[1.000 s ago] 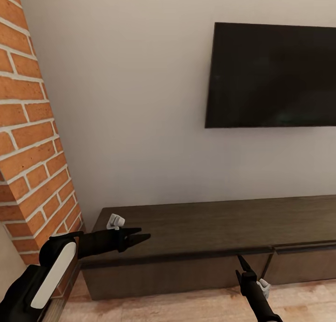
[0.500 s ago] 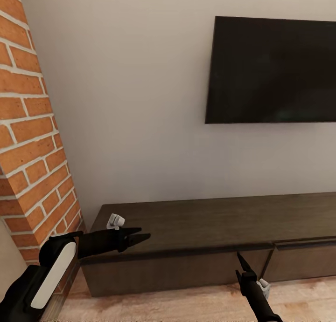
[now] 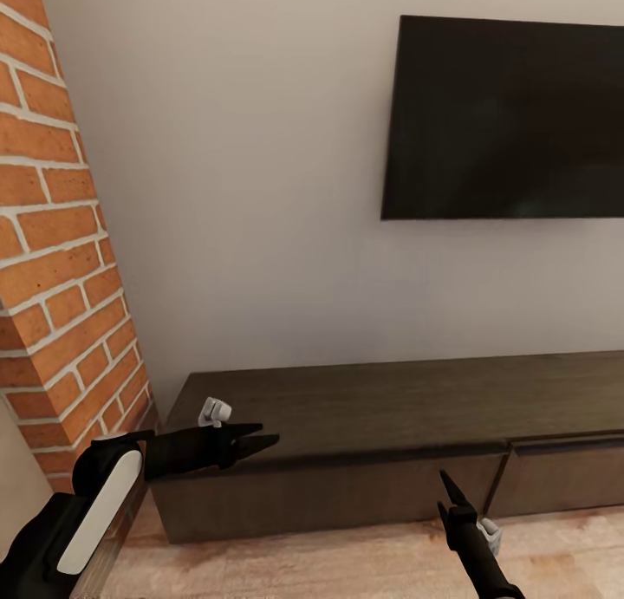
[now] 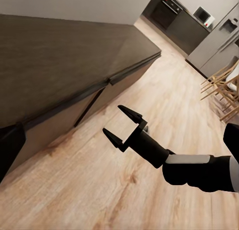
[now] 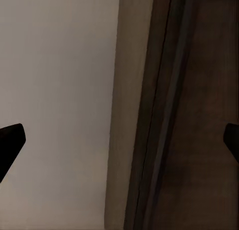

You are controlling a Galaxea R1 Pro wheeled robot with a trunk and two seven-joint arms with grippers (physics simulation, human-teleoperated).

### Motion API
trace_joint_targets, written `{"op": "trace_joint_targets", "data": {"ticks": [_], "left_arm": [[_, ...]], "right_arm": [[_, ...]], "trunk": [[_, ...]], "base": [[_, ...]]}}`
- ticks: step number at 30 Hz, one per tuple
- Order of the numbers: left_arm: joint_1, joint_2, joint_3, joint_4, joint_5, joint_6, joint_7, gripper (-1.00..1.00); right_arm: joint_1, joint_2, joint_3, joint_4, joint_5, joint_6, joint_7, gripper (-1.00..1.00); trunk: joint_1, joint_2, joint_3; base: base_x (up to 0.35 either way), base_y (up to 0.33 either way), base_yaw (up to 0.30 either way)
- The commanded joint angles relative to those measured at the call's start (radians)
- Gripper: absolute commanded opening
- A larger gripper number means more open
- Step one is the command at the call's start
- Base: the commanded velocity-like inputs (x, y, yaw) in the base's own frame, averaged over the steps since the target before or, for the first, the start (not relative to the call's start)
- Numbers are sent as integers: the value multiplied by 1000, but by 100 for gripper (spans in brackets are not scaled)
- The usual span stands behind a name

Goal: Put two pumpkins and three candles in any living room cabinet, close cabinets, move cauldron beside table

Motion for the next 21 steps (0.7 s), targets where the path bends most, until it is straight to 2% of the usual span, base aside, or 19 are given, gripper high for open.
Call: {"op": "trace_joint_targets", "data": {"ticks": [1, 6, 17, 21], "left_arm": [[-1, 1, -1, 0, 3, 5, 0, 100], [-1, 1, -1, 0, 3, 5, 0, 100], [-1, 2, 0, 0, 3, 6, -1, 100], [-2, 1, 0, 0, 3, 6, -1, 100]], "right_arm": [[-1, 0, 2, 1, -11, 10, 3, 100], [-1, 0, 2, 1, -11, 11, 3, 100], [-1, 0, 2, 0, -11, 10, 3, 100], [-1, 0, 2, 0, -11, 10, 3, 100]], "trunk": [[4, -8, -4], [23, -43, -20], [23, -43, -20], [23, -43, -20]], "base": [[0, 0, 0], [0, 0, 0], [0, 0, 0], [127, 0, 0]]}}
